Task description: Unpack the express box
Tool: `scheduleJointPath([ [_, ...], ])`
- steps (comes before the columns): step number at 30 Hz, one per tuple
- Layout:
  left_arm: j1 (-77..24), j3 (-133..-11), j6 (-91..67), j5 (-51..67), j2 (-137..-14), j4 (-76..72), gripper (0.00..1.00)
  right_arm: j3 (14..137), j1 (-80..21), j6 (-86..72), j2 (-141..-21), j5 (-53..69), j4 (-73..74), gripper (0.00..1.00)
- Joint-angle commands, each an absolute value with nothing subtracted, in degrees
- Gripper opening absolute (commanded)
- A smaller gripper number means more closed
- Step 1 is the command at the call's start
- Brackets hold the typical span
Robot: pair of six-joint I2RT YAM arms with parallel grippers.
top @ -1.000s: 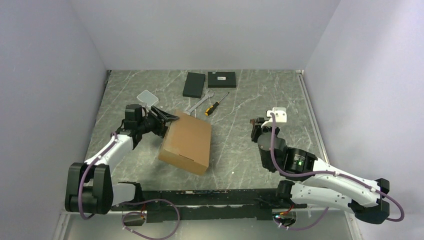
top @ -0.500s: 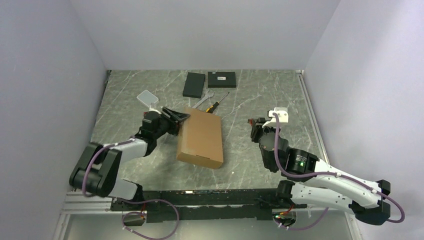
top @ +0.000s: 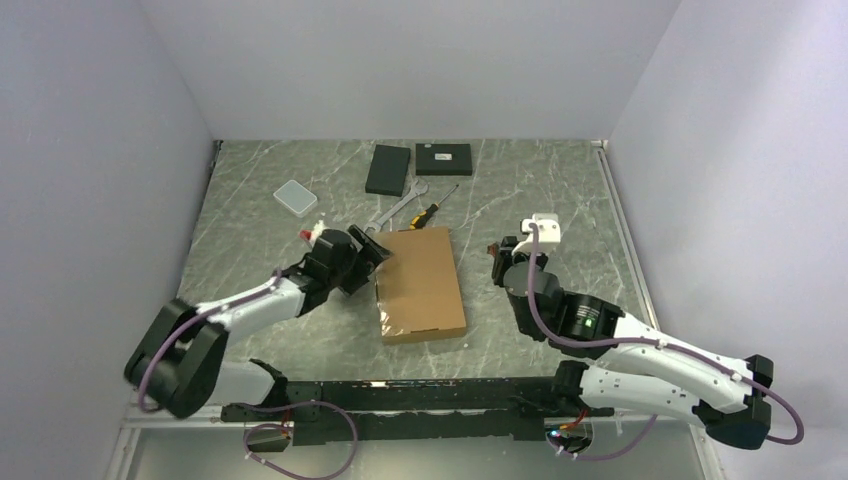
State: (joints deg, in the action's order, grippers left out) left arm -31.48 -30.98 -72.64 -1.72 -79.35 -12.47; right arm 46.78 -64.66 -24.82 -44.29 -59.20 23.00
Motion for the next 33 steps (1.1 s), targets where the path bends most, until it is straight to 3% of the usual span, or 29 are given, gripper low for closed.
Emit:
scheduleJointPath([
  [1,-30.71,-37.48,-65.31,-12.04,-69.06,21.83,1.0,45.31,-61.3,-23.95,-46.96,-53.74,17.15,0.0],
  [5,-24.98,-40.88,-59.83,-7.84,-63.34,34.59,0.99,46.6,-53.13,-20.98,-52.24,-40.2,14.7,0.0],
  [9,-14.6,-42.68,-44.43,11.01,-60.56,29.62,0.93,50.45,-46.35,-18.35,-57.91,-28.7,16.15,0.0],
  [14,-9.04,-55.3,-27.37,29.86,-72.8,31.88,0.88,55.86,-38.29,-17.11,-65.29,-14.63,20.97,0.0],
  [18,-8.96,-60.36,-23.59,39.93,-83.27,29.85,0.74,58.55,-35.68,-16.78,-70.15,-11.33,22.44,0.0],
  [21,-9.04,-55.96,-29.8,48.03,-87.01,19.22,0.58,60.32,-34.75,-15.93,-73.68,-11.47,22.46,0.0],
  [25,-10.94,-45.49,-39.69,47.91,-83.99,2.51,0.57,62.42,-34.72,-14.77,-78.28,-11.83,21.26,0.0],
  [33,-24.89,-34.06,-55.23,35.23,-79.08,-15.06,0.57,68.74,-34.8,-14.78,-86.14,-6.22,18.67,0.0],
])
